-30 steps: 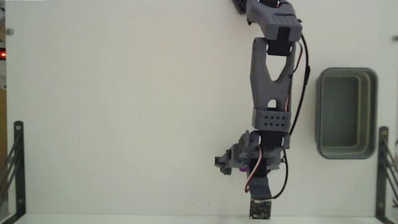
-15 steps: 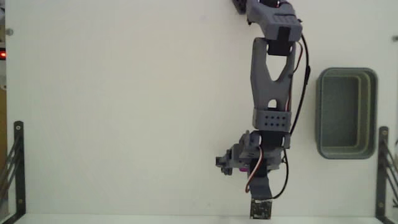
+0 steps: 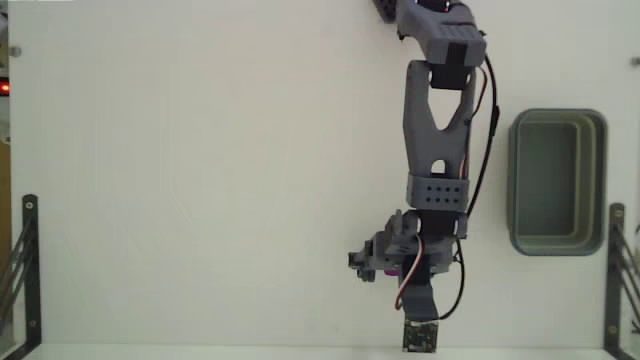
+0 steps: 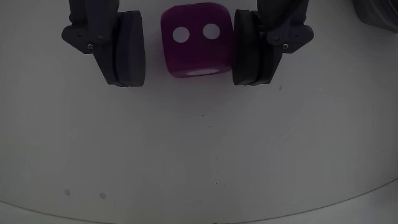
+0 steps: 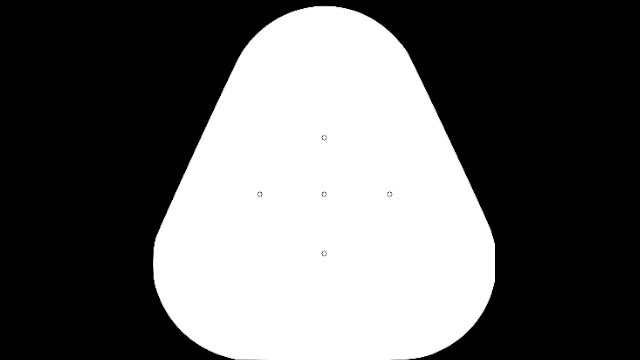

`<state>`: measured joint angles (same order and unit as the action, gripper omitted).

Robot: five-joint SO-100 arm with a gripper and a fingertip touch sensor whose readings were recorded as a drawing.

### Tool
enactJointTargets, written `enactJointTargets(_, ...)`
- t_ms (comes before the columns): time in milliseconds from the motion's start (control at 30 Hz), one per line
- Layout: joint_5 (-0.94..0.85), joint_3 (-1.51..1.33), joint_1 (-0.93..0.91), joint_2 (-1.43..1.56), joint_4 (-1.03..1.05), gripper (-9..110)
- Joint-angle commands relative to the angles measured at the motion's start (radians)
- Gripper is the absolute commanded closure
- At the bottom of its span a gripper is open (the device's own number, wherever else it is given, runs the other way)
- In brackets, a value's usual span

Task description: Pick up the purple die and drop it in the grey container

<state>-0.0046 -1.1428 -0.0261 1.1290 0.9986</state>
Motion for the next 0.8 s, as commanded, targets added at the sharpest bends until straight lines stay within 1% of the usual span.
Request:
enactJointTargets(0, 0.005, -0.003, -0.014, 0.048, -0.018, 18)
enactJointTargets(767, 0.005, -0.003, -0.014, 0.048, -0.018, 24)
